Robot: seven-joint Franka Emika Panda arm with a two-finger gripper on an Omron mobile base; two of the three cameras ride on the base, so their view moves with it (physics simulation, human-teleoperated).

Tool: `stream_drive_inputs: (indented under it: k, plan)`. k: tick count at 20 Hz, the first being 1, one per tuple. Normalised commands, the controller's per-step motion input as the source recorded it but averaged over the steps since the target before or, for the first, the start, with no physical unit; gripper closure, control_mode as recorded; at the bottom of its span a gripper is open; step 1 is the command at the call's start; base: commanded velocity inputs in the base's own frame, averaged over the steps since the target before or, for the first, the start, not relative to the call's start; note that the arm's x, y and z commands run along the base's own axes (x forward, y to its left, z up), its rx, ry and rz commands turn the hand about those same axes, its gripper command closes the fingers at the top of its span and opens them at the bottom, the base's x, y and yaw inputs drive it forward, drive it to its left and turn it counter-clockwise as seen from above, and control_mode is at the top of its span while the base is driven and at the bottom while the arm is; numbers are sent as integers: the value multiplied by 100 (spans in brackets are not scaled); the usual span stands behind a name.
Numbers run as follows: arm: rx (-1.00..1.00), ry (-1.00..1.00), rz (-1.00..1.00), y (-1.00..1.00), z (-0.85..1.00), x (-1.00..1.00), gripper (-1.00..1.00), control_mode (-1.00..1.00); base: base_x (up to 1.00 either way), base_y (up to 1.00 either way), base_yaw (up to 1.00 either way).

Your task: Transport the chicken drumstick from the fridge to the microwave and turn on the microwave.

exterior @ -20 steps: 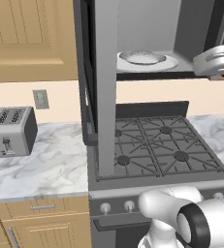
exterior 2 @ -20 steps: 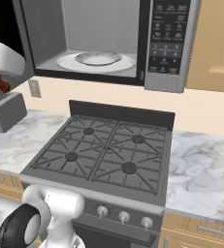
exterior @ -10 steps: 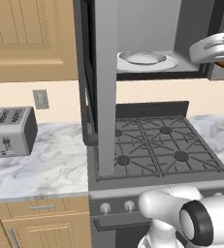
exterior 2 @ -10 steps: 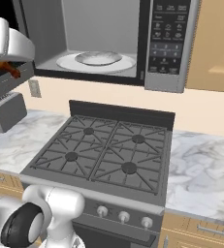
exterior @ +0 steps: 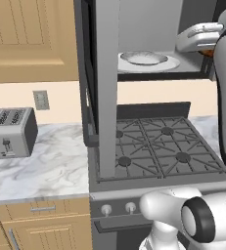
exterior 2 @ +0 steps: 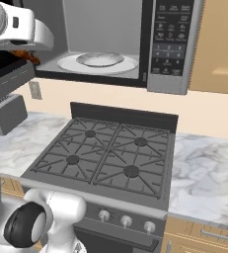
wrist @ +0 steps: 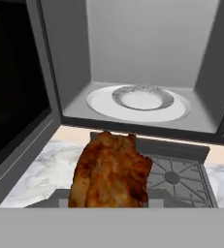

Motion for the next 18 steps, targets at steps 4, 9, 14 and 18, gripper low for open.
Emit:
stream_drive_inputs:
  k: [4, 9, 14, 18]
  plan:
    - [-5, 0, 0, 0, 0, 53, 100, -100, 0, 0, 0]
    - [-7, 0, 0, 0, 0, 40, 100, -100, 0, 0, 0]
    - [-6, 0, 0, 0, -2, 43, 100, -100, 0, 0, 0]
    - [-8, 0, 0, 0, -6, 42, 100, -100, 0, 0, 0]
